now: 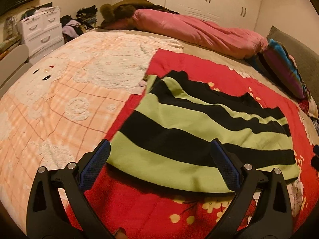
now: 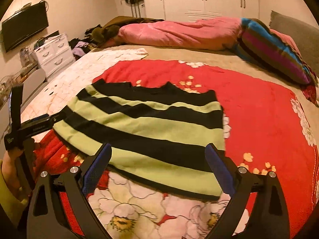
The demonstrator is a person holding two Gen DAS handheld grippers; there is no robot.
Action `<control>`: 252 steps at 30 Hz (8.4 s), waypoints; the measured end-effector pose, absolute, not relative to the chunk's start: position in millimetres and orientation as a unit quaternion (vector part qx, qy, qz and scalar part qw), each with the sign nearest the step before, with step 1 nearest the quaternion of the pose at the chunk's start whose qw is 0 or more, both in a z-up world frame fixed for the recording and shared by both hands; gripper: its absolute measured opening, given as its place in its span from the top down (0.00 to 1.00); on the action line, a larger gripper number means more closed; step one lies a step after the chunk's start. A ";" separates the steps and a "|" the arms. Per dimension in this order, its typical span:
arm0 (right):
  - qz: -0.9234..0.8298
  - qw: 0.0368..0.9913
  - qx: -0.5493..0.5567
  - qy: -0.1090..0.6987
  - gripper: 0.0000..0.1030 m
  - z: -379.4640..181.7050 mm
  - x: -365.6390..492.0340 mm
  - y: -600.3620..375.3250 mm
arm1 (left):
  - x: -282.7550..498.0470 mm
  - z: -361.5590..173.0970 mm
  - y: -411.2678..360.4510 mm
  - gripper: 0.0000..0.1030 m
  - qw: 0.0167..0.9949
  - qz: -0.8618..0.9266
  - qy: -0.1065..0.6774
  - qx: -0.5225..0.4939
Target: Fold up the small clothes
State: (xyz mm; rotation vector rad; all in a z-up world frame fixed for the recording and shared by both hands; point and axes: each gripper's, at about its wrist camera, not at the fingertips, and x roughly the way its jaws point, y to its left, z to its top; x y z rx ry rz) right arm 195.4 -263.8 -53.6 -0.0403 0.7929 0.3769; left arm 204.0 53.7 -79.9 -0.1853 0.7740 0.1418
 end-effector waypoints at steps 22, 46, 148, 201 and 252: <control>0.286 0.870 -0.118 0.385 0.08 -86.8 180.9 -114.6 | 194.1 -88.8 121.6 0.09 0.901 0.127 0.375 -0.179; 0.288 0.865 -0.257 0.321 0.48 -147.8 206.7 -9.6 | 180.3 -107.6 185.3 0.09 0.859 0.142 0.343 -0.351; 0.198 0.892 0.158 0.375 0.23 -59.8 175.5 -387.4 | 208.8 -39.8 -82.9 0.16 0.914 -0.049 0.390 -0.098; 0.230 0.886 0.069 0.397 0.68 -54.8 250.6 -366.8 | 206.6 -104.3 -95.5 0.14 0.911 -0.045 0.404 -0.062; 0.260 0.811 0.164 0.497 0.11 -146.9 292.9 -371.5 | 236.9 -135.1 -85.8 0.09 0.884 -0.072 0.444 -0.125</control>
